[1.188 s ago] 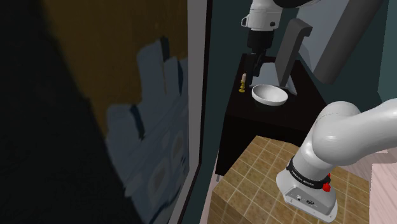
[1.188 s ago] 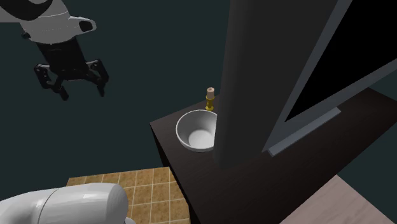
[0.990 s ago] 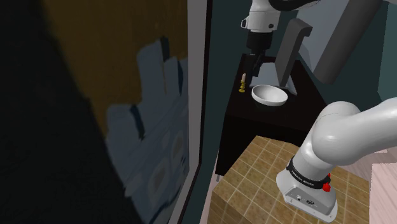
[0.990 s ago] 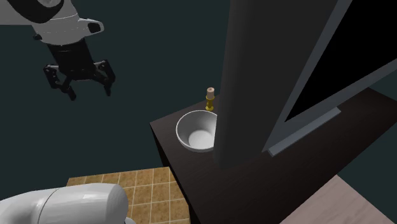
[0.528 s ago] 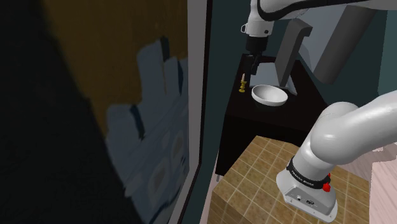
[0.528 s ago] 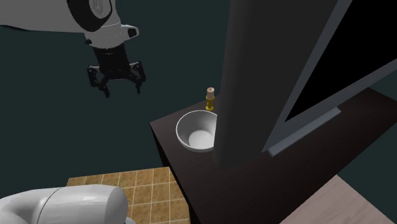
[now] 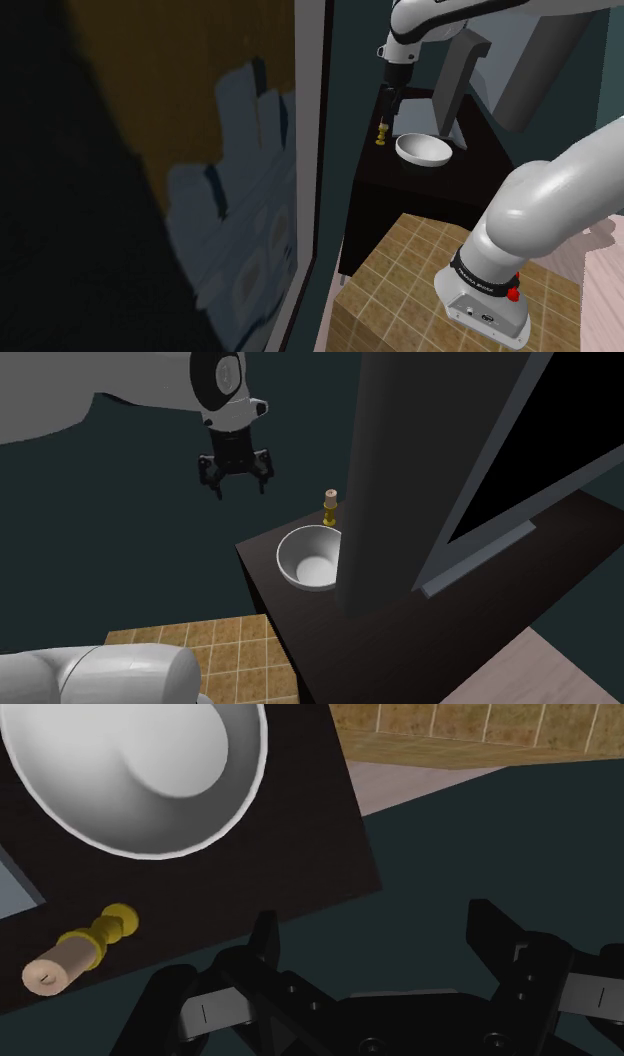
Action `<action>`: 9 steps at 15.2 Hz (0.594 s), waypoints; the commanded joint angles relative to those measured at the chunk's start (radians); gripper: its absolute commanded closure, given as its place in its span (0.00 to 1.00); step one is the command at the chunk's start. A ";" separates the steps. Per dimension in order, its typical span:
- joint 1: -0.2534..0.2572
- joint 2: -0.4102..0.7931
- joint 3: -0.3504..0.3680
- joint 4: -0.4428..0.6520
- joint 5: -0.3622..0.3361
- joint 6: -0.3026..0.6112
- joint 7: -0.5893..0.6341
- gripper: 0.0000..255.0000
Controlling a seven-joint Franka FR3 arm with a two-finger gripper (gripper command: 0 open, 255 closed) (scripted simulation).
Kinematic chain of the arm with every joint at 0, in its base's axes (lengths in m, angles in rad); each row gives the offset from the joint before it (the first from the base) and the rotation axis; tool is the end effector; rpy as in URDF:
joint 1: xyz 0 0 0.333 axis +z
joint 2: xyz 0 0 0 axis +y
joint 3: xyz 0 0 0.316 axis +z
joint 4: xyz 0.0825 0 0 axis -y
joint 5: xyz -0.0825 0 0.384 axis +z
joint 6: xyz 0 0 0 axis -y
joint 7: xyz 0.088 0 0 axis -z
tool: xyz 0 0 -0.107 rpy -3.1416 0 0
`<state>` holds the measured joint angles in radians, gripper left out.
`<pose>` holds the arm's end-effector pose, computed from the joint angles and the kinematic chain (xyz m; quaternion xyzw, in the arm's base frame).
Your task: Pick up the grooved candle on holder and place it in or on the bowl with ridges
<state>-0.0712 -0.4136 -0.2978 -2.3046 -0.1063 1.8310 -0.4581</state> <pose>0.3890 -0.1691 0.4923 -0.9965 -0.0742 0.0309 0.0221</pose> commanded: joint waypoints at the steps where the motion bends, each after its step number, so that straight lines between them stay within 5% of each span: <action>1: -0.008 0.062 -0.037 0.035 -0.001 0.030 -0.048 0.00; 9: -0.037 0.344 -0.152 0.227 0.072 0.116 -0.238 0.00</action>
<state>-0.1030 -0.1126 -0.4359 -2.1100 -0.0500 1.9379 -0.6671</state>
